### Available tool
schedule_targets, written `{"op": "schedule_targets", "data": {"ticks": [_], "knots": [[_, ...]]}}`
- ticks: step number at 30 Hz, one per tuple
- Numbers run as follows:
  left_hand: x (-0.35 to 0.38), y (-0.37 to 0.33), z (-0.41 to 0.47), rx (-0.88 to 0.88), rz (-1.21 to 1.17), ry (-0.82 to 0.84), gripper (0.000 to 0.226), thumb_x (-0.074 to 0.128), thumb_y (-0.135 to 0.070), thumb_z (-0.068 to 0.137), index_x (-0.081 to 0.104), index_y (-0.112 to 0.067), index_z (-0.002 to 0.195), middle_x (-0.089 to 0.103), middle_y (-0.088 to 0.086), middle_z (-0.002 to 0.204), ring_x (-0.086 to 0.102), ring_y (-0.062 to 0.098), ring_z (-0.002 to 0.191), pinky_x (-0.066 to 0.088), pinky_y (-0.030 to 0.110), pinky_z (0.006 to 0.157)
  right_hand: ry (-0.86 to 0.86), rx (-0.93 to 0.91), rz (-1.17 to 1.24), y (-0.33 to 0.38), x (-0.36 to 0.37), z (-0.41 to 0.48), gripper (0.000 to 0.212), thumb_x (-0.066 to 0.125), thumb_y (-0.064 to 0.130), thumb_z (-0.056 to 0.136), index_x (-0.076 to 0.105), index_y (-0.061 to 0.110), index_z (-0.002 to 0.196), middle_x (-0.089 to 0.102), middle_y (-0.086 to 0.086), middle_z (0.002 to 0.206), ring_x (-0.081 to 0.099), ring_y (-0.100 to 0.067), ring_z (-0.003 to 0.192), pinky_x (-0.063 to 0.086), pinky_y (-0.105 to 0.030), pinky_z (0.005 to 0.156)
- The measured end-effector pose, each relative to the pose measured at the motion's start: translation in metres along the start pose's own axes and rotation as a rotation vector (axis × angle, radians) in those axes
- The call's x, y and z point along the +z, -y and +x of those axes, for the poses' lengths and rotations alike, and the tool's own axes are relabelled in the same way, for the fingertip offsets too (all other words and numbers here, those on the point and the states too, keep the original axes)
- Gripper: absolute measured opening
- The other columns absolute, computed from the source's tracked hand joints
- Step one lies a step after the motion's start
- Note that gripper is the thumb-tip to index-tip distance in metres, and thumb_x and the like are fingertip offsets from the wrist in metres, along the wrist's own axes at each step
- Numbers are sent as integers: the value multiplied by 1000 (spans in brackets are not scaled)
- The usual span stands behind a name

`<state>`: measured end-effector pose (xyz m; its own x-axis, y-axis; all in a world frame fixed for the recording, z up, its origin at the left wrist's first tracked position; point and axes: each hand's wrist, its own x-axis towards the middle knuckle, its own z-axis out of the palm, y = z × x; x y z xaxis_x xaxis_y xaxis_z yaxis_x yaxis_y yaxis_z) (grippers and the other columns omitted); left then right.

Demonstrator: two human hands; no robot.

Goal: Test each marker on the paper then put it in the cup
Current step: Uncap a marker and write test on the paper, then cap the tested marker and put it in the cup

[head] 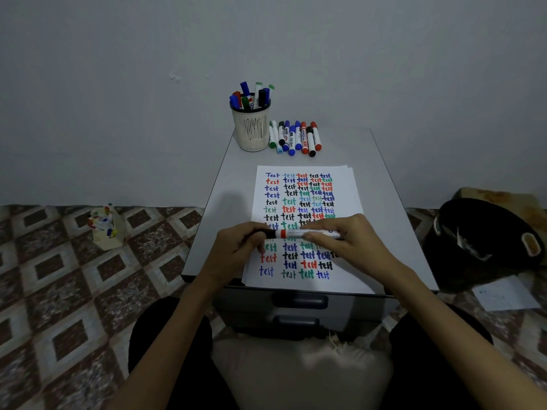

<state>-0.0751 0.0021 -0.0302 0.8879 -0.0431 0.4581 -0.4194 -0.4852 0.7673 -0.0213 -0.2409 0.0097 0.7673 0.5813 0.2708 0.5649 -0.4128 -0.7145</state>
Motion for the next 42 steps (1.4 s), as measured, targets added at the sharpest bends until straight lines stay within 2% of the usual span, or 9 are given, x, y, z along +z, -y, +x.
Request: {"op": "schedule_targets", "data": {"ticks": [4, 10, 14, 17, 21, 26, 30, 35, 42], "knots": [[0, 1, 0, 44, 39, 19, 26, 46, -32, 91, 62, -17, 105, 64, -15, 79, 65, -2, 80, 48, 9, 69, -7, -11, -70, 0, 1, 0, 44, 54, 52, 83, 75, 21, 106, 67, 15, 83, 64, -5, 62, 40, -13, 52], [-2, 2, 1, 80, 100, 21, 25, 43, -28, 94, 62, -16, 104, 61, -13, 79, 64, 8, 79, 53, 18, 69, -52, 164, 120, -2, 21, -7, 21, 64, 32, 89, 76, 21, 103, 72, 9, 95, 68, -14, 74, 56, -42, 64], [0, 0, 1, 100, 114, 16, 28, 41, -30, 95, 62, -13, 103, 61, -8, 79, 63, 6, 78, 51, 18, 65, -34, 187, 177, -1, 19, -10, 26, 61, 44, 84, 75, 29, 99, 74, 5, 94, 68, -22, 78, 56, -50, 69], [2, -4, 2, 83, 97, -19, 35, 40, -37, 96, 62, -10, 104, 59, -13, 84, 61, 0, 80, 45, 9, 66, 24, 144, 137, 5, 4, 2, 34, 60, 48, 81, 75, 26, 101, 73, 6, 93, 68, -18, 78, 56, -42, 69], [5, -6, 4, 37, 89, -84, 27, 42, -29, 94, 60, -12, 106, 61, -5, 96, 59, -1, 89, 44, 9, 73, 163, -22, -236, 8, -12, 37, 23, 67, 32, 88, 72, 21, 107, 68, 10, 93, 56, -1, 74, 44, -26, 66], [8, -7, 4, -52, 102, -121, 35, 46, -42, 90, 52, -23, 119, 60, -7, 105, 59, 4, 95, 45, 11, 78, 430, -136, -450, 10, -13, 92, 43, 63, 6, 88, 60, 30, 123, 64, 11, 101, 58, -9, 92, 45, -25, 78], [8, -10, 5, -107, 152, 33, 73, 60, -58, 79, 19, -47, 140, 44, -22, 133, 43, -1, 122, 36, 16, 100, 278, -232, -689, 17, -35, 156, 43, 54, 5, 92, 60, 29, 127, 60, 8, 94, 54, -13, 93, 45, -29, 83], [3, -14, 4, 91, 371, 396, 83, 64, -68, 69, 33, -37, 139, 26, -24, 147, 14, -3, 138, 14, 41, 117, -168, -236, -350, 36, -56, 241, 65, 53, 9, 96, 23, 27, 151, 68, -13, 89, 66, -26, 74, 58, -37, 73], [2, -15, 9, 84, 432, 523, 86, 67, -69, 67, 32, -41, 140, 14, -24, 152, -1, -3, 141, -8, 35, 117, -507, -313, -69, 48, -40, 316, 79, 56, -4, 85, 20, 17, 152, 59, -23, 70, 60, -30, 60, 54, -38, 63]]}}
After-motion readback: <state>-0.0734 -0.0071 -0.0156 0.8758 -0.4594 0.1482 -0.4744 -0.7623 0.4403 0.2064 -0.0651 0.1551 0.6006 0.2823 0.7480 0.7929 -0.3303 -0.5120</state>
